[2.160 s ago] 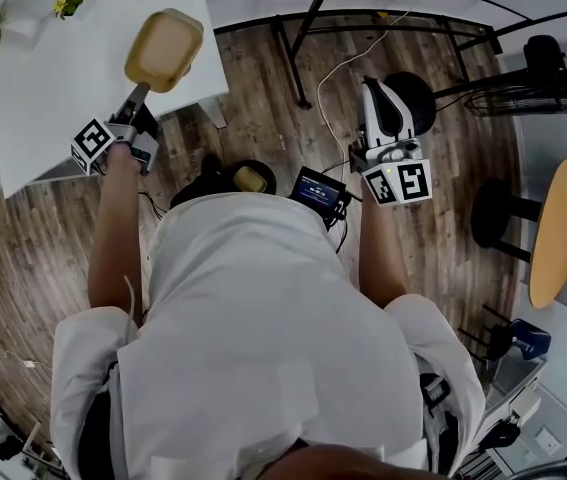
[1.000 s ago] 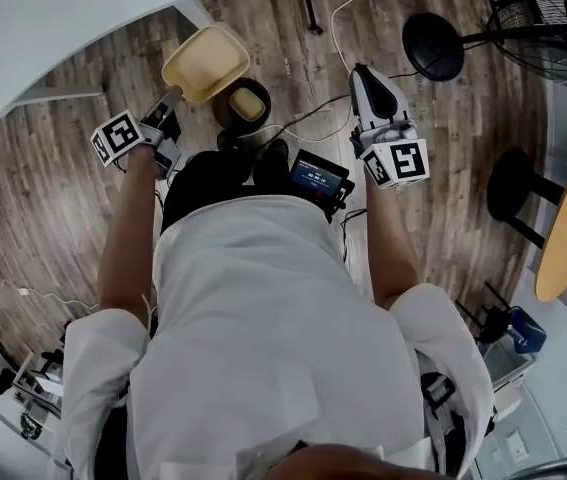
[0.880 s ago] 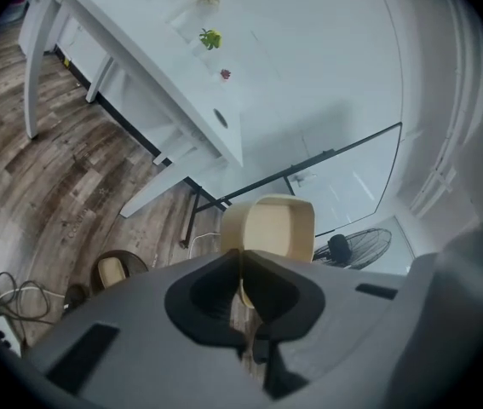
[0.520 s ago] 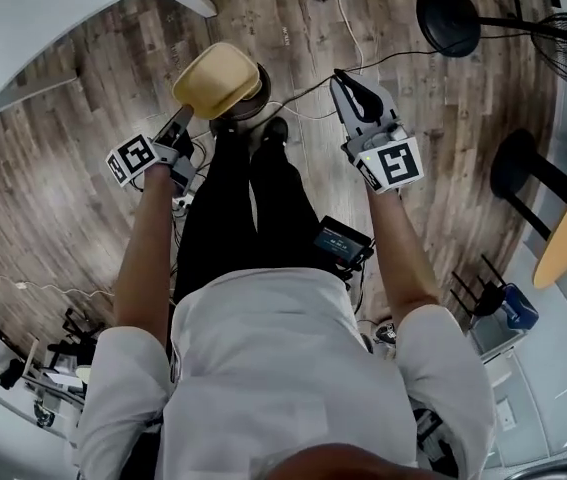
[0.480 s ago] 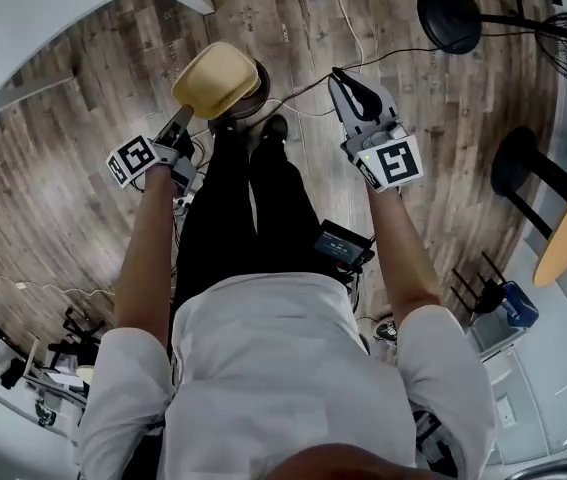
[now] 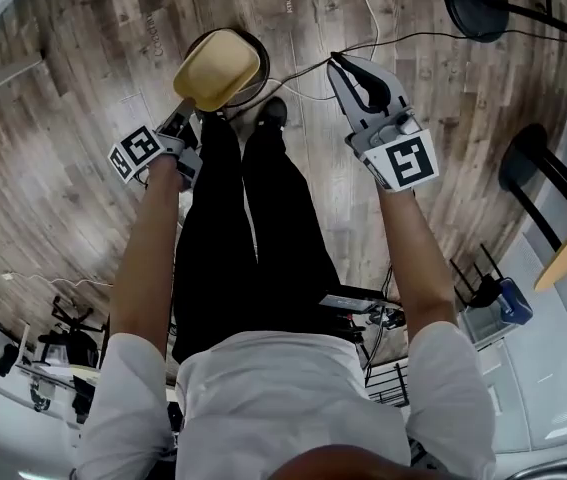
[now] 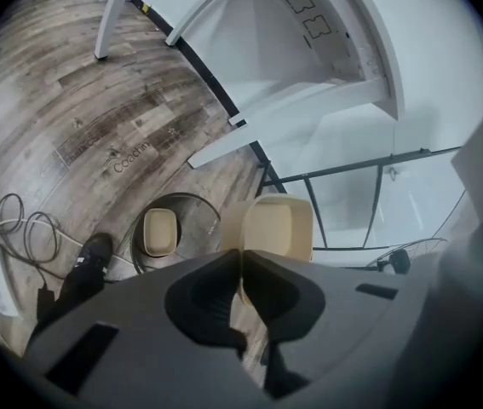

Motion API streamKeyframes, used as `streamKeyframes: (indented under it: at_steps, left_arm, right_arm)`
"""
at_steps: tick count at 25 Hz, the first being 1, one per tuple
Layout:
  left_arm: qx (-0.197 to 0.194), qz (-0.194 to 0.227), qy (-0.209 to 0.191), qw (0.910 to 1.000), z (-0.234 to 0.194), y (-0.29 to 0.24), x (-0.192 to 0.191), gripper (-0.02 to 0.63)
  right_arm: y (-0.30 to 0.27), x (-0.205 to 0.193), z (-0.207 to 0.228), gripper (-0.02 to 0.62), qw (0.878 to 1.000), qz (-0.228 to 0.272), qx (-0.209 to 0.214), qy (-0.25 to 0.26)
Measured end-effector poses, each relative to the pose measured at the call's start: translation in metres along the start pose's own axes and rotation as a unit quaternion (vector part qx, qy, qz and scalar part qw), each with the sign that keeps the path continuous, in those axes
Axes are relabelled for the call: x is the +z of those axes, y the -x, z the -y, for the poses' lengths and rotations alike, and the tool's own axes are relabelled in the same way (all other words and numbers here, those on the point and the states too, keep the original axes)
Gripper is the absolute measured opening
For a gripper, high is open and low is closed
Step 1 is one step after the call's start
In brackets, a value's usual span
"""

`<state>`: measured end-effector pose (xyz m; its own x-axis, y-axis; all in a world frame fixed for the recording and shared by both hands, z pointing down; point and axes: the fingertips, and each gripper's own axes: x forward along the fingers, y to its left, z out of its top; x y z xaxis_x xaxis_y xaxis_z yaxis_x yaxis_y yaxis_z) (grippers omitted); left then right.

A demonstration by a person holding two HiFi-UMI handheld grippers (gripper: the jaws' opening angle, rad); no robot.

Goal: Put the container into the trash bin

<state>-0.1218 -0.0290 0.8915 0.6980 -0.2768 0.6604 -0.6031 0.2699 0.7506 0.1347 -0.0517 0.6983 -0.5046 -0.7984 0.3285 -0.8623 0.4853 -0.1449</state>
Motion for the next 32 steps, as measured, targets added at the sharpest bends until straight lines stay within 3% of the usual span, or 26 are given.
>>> streamKeyframes:
  at_steps: [6,12,25,27,28,32]
  left_arm:
    - [0.059,-0.027,0.011,0.9978,-0.075,-0.041,-0.018,0.02]
    - [0.086,-0.034,0.018,0.9956,-0.129,-0.071,-0.015,0.02]
    - [0.086,-0.047,0.023,0.9949,-0.15,-0.113,-0.018,0.023]
    - [0.082,-0.048,0.033,0.9949,-0.15,-0.116,-0.019,0.058]
    - [0.081,-0.047,0.033,0.9951,-0.15,-0.116,-0.019,0.121]
    - [0.083,-0.049,0.007,0.9953,-0.146,-0.11,-0.016,0.13]
  right_arm:
    - [-0.023,-0.052,0.009,0.05,1.0,-0.019,0.012,-0.002]
    - [-0.042,-0.079,0.006,0.05,1.0,-0.019,0.016,-0.015]
    - [-0.043,-0.121,-0.004,0.051,0.998,-0.036,0.018,-0.037]
    - [-0.044,-0.12,-0.005,0.05,0.998,-0.035,0.016,-0.039]
    - [-0.044,-0.12,-0.006,0.049,0.999,-0.034,0.016,-0.039]
    - [-0.044,-0.115,-0.011,0.049,0.999,-0.031,0.015,-0.036]
